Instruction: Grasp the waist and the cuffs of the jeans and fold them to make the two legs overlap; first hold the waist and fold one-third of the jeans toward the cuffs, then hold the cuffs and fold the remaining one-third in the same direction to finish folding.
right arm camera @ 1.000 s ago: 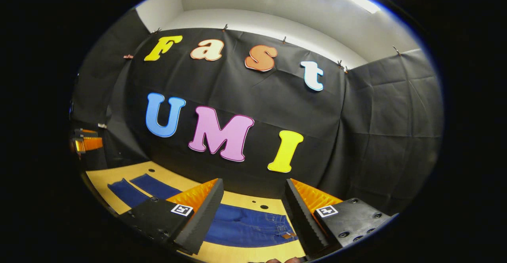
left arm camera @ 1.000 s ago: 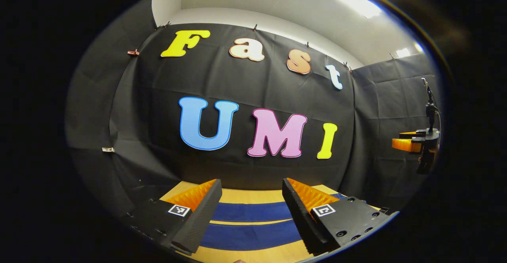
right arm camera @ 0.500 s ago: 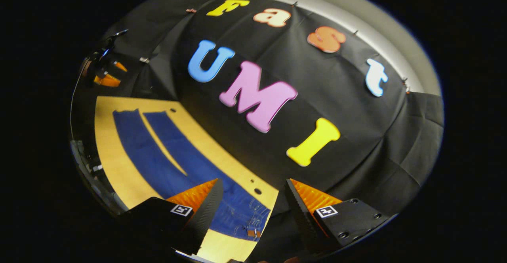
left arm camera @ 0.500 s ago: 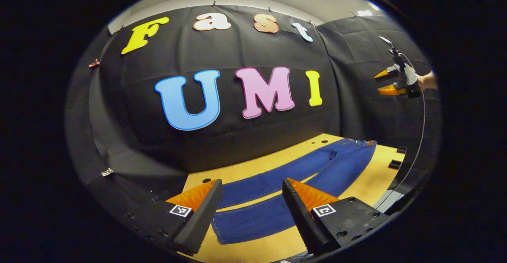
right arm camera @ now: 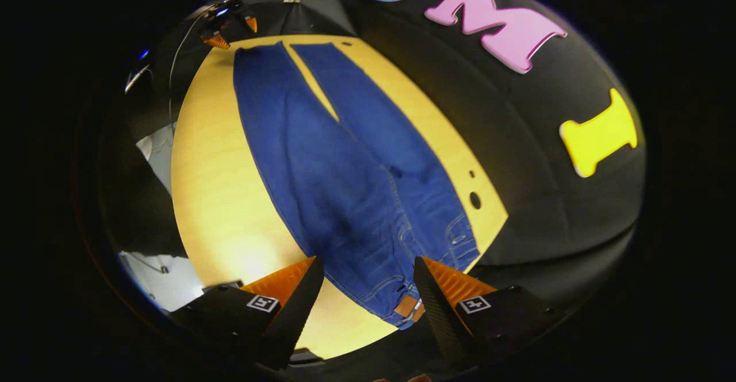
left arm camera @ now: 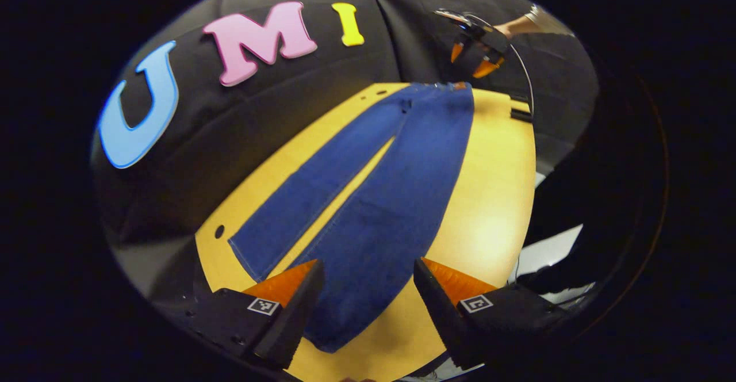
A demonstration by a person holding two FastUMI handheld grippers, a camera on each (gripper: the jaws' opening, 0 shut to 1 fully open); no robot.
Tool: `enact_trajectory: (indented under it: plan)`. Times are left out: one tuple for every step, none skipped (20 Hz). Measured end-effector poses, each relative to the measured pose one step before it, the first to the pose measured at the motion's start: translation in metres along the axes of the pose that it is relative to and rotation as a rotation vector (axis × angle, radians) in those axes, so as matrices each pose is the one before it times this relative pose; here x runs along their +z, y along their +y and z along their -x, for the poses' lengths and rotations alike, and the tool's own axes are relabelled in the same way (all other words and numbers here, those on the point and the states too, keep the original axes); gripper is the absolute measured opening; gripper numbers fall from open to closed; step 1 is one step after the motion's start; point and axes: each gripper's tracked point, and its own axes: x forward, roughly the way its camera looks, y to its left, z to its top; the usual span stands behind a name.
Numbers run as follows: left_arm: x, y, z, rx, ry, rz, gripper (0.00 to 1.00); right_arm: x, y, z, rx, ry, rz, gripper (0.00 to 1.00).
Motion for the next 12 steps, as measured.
enact_trajectory:
  plan:
    - [-0.01799,0.00114,-0.00818,-0.05642,0.08305,-0.0249,0.98,-0.01488,0.00055,-0.01441,0.05211,0.035,0.02193,0.97]
    - [-0.01629,0.00153,-0.01119,-0.05714,0.07871,-0.03588,0.98,-0.01616,-0.00358,-0.01681,0.03403,0.03475,0.02341,0.97]
    - [-0.01773,-0.00112,-0.00924,-0.05487,0.09381,-0.04937,0.98,-0.01187,-0.00111,-0.01289,0.03705,0.03527,0.0103,0.97]
    - [-0.01766,0.00109,-0.0093,-0.02809,0.07881,-0.05463,0.98,-0.01031,-0.00032,-0.01122,0.03872,0.03366,-0.00562,0.97]
    - [-0.01034,0.00073,-0.00582,-0.02487,0.04925,-0.03862,0.98,-0.00818,0.00467,-0.00724,0.05097,0.03165,-0.01741,0.97]
    - [-0.00292,-0.00339,-0.0021,-0.02242,0.02572,-0.01175,0.98,-0.00732,0.0013,-0.00592,0.03083,0.0248,0.00094,0.97]
    - [0.00032,-0.00171,-0.00002,-0.01834,0.01467,0.00772,0.98,-0.00603,-0.00179,-0.00432,0.01703,0.01813,0.01888,0.97]
    - [0.00272,-0.0007,0.00259,-0.01271,0.01443,0.01437,0.98,-0.00508,0.00171,-0.002,0.0224,0.0189,0.01089,0.96]
    - [0.00277,-0.00069,0.00028,-0.0107,0.01211,0.00994,0.98,-0.00537,0.00389,-0.00198,0.01994,0.01273,0.00289,0.96]
    - [-0.00096,-0.00212,-0.00116,-0.0157,0.01523,-0.00557,0.98,-0.00416,0.00353,-0.0021,0.01917,0.01074,-0.00222,0.96]
    - [-0.00249,-0.0032,-0.00092,-0.01217,0.01514,-0.01501,0.99,-0.00196,0.00167,-0.00198,0.01095,0.00736,0.00337,0.97]
    - [0.00021,0.00045,-0.00272,-0.00824,0.00069,-0.03754,0.98,-0.00138,-0.0012,-0.00118,0.00584,0.0058,0.00498,0.96]
